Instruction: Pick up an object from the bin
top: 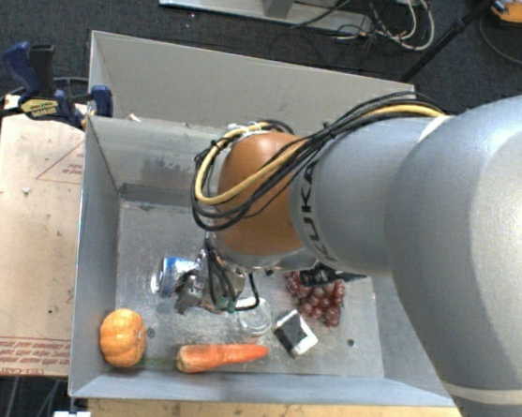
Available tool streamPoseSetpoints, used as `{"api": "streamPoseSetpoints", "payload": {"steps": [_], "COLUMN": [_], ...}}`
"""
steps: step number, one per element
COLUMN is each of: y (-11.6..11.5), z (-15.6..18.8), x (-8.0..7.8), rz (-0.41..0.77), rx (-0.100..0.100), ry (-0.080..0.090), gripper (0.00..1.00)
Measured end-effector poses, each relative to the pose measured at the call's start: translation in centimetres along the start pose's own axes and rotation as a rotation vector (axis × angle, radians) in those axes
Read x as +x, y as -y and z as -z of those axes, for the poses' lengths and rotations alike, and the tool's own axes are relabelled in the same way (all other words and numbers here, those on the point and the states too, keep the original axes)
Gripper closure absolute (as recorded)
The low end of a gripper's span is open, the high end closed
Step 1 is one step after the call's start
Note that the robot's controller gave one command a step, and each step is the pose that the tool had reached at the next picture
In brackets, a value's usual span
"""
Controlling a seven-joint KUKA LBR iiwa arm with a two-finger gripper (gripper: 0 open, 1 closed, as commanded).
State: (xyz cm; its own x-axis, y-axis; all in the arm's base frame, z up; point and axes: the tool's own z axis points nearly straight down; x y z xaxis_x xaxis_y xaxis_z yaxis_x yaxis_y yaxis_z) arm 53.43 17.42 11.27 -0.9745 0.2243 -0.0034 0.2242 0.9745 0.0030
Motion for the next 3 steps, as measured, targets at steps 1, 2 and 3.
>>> {"api": "streamPoseSetpoints", "payload": {"steps": [1,2,3], "y": [0.1,0.1,0.0], "z": [0.9,2.8,4.7], "x": [0.1,0.2,0.1], "rz": [0.0,0.0,0.001], "rx": [0.003,0.005,0.001], "ry": [-0.005,-0.009,-0.003], "gripper": [1.0,1.0,1.0]}}
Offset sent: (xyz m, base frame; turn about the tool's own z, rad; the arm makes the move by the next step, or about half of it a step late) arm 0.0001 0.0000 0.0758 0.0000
